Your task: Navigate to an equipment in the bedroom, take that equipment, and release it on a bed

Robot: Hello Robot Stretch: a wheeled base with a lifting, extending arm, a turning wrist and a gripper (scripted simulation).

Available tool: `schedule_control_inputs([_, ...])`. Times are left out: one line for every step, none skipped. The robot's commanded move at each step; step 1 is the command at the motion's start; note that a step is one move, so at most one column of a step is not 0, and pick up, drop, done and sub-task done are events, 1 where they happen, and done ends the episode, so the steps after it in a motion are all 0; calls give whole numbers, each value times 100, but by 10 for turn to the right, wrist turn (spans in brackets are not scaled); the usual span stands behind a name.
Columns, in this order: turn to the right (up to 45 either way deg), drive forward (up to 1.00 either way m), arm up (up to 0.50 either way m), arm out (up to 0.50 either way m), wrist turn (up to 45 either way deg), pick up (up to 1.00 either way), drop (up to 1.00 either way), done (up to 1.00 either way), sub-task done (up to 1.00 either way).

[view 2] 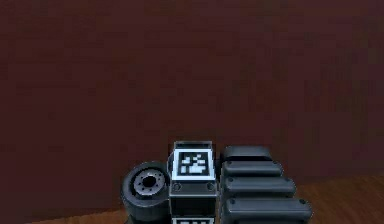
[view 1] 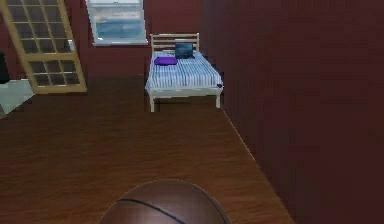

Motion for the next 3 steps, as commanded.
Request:
schedule_control_inputs([-270,0,0,0,0,0,0,0,0])
schedule_control_inputs([0,100,0,0,0,0,0,0,0])
schedule_control_inputs([0,100,0,0,0,0,0,0,0])
